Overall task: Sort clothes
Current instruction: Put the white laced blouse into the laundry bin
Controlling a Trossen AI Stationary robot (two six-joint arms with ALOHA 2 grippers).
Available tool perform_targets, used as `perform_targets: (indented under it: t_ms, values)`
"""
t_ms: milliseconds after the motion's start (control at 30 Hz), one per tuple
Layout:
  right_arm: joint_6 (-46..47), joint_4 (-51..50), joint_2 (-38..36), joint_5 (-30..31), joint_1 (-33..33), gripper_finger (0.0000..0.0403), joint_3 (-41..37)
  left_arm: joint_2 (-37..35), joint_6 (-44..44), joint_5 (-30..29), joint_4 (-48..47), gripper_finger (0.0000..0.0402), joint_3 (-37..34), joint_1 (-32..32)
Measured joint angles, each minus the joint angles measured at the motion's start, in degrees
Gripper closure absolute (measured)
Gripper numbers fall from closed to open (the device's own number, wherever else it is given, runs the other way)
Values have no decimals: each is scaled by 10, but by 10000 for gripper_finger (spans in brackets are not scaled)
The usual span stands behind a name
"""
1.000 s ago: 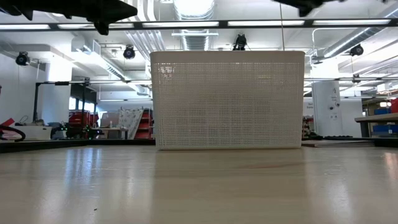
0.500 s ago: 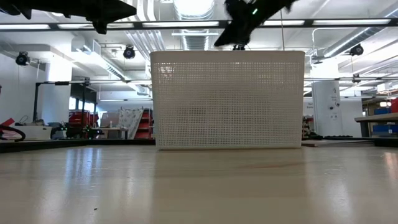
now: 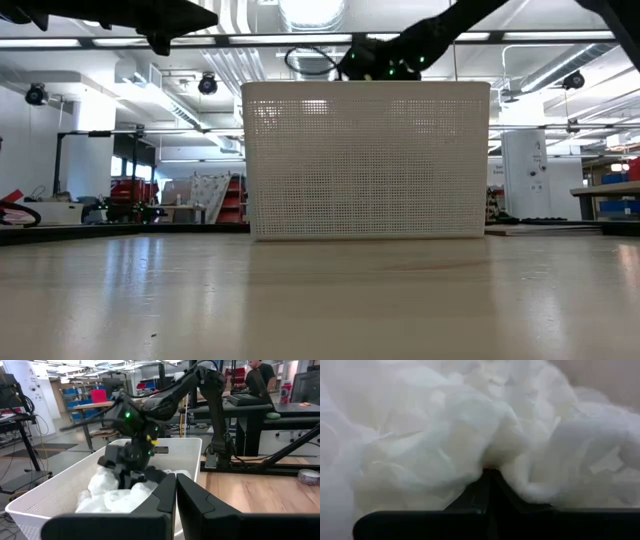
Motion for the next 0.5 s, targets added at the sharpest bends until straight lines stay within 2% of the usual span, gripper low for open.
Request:
perform_targets:
  t_ms: [200, 367, 500]
  values:
    - [-3, -7, 24, 0, -5, 403, -2, 0, -3, 0, -4, 402, 0, 0]
    - [7, -11, 25, -39, -20, 403, -3, 0, -3, 0, -4, 402, 0, 0]
    - [3, -17, 10, -40, -21, 403, -6, 0, -4, 0, -5, 402, 0, 0]
